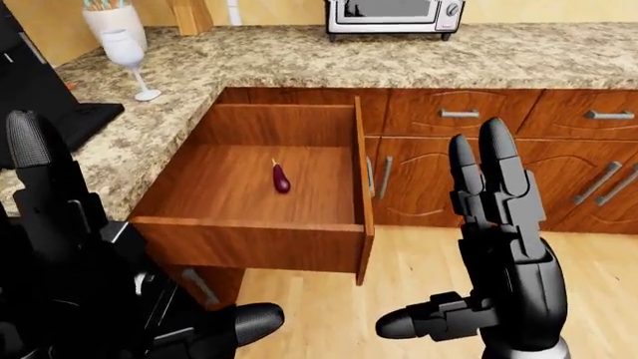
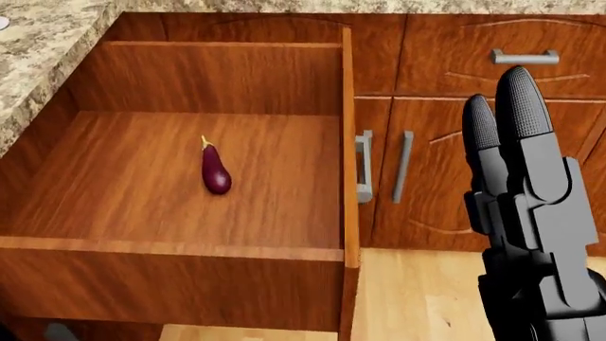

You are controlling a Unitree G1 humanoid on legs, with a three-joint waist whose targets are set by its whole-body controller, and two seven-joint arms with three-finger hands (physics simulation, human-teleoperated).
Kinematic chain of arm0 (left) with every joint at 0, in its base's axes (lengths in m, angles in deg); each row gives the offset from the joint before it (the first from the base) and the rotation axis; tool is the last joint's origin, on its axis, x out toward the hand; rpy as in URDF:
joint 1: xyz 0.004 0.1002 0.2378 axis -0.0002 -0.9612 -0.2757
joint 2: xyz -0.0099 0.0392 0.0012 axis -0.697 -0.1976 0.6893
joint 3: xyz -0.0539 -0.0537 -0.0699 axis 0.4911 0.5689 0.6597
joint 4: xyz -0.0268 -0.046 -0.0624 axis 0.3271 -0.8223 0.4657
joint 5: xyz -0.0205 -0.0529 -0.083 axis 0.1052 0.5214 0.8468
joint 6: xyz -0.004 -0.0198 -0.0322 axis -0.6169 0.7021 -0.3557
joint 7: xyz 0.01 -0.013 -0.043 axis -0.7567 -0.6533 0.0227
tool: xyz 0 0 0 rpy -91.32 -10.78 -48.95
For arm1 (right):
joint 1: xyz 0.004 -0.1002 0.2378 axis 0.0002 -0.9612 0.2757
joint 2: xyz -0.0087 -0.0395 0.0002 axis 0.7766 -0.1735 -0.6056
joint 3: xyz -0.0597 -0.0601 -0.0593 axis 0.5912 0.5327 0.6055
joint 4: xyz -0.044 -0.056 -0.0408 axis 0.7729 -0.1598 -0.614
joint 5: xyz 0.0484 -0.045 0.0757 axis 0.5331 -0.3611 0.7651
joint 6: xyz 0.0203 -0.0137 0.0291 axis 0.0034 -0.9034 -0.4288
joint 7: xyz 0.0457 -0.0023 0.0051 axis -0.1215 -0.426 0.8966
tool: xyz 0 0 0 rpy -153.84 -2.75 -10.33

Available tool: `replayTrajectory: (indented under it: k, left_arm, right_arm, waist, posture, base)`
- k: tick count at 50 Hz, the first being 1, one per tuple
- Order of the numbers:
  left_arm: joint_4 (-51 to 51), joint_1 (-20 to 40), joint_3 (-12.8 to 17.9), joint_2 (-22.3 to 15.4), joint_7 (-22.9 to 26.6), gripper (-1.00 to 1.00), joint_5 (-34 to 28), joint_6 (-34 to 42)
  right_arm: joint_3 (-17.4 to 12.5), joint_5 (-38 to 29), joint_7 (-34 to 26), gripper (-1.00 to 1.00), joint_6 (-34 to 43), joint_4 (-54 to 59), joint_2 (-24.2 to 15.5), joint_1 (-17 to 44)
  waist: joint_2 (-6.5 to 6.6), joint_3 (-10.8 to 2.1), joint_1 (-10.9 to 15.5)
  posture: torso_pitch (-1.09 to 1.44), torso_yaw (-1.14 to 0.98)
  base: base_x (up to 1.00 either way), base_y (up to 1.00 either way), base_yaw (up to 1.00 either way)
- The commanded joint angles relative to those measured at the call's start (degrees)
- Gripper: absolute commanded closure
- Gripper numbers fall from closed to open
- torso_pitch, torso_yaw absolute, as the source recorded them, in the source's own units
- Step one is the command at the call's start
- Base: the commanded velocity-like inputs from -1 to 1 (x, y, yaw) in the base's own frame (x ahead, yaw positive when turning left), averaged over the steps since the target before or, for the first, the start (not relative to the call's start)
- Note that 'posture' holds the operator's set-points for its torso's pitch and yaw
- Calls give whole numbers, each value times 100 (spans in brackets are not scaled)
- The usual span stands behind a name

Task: Close the right drawer.

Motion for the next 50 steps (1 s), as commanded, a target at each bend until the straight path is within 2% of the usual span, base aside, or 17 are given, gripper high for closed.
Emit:
replayTrajectory:
  k: [1, 3, 4, 5, 6, 7, 8, 9, 13, 15, 16, 18, 19, 21, 26, 39, 50]
  left_arm:
    - [130, 30, 32, -14, -30, -100, 13, -57]
    - [128, 28, 38, -15, -28, -100, 23, -63]
    - [129, 30, 44, -14, -28, -100, 27, -59]
    - [129, 33, 46, -14, -26, -100, 27, -56]
    - [127, 33, 46, -14, -23, -100, 30, -56]
    - [127, 32, 45, -13, -21, -100, 30, -59]
    - [127, 34, 48, -13, -20, -100, 31, -57]
    - [124, 34, 50, -12, -20, -100, 33, -56]
    - [128, 35, 53, -11, -16, -100, 36, -55]
    - [127, 33, 53, -11, -14, -100, 36, -58]
    - [133, 36, 55, -10, -13, -100, 38, -52]
    - [131, 41, 60, -10, -11, -100, 44, -46]
    - [134, 40, 57, -9, -10, -100, 43, -45]
    - [130, 35, 54, -7, -11, -100, 40, -52]
    - [151, 32, 57, -6, -11, -100, 49, -43]
    - [155, 15, 30, -6, -15, -100, 36, -48]
    - [120, 2, 11, -13, -34, -100, 23, -84]
  right_arm:
    - [39, 7, 7, -100, -95, -164, 15, 57]
    - [28, 3, 15, -100, -98, -149, 16, 60]
    - [24, 13, 14, -100, -99, -153, 16, 60]
    - [18, 13, 18, -100, -95, -153, 18, 63]
    - [12, 34, 17, -100, -99, -141, 19, 66]
    - [17, 39, 19, -100, -130, -133, 20, 60]
    - [24, 49, 11, -100, -122, -144, 17, 56]
    - [17, 39, 22, -100, -122, -140, 22, 60]
    - [1, 54, 31, -100, -116, -133, 25, 68]
    - [-5, 48, 35, -100, -119, -131, 28, 69]
    - [-13, 54, 39, -100, -120, -131, 30, 71]
    - [-23, 58, 41, -100, -108, -137, 33, 77]
    - [-25, 58, 41, -100, -104, -138, 33, 79]
    - [-33, 72, 41, -100, -112, -145, 35, 73]
    - [-35, 114, 32, -100, -104, -181, 39, 69]
    - [-67, 107, 43, -100, -83, -216, 46, 74]
    - [-535, 303, 39, -100, 577, -432, 155, 341]
  waist:
    - [-4, -32, -1]
    - [202, -72, -25]
    - [380, -167, -15]
    - [227, -34, 66]
    - [298, 95, 61]
    - [299, 185, 95]
    - [297, -44, 75]
    - [252, -91, 38]
    - [90, 18, 94]
    - [-37, -11, 137]
    - [-147, -57, 156]
    - [-450, -178, 164]
    - [-138, -136, 184]
    - [-144, -220, 121]
    - [-33, -274, 95]
    - [-12, -239, 79]
    - [-69, -235, 139]
  posture:
    - [0, 0]
    - [0, 0]
    - [0, 0]
    - [0, 0]
    - [0, 0]
    - [0, 0]
    - [0, 0]
    - [0, 0]
    - [0, 0]
    - [0, 0]
    - [0, 0]
    - [0, 0]
    - [0, 0]
    - [0, 0]
    - [0, 0]
    - [0, 0]
    - [0, 0]
  base:
    - [41, 0, 0]
    - [41, 0, 0]
    - [41, 0, 0]
    - [41, 0, 0]
    - [39, 0, 0]
    - [2, 0, 0]
    - [0, 0, 0]
    - [0, 0, 0]
    - [0, 0, 0]
    - [0, 0, 0]
    - [0, 0, 0]
    - [0, 0, 0]
    - [0, 0, 0]
    - [0, 0, 0]
    - [0, 0, 0]
    - [0, 0, 0]
    - [0, 0, 0]
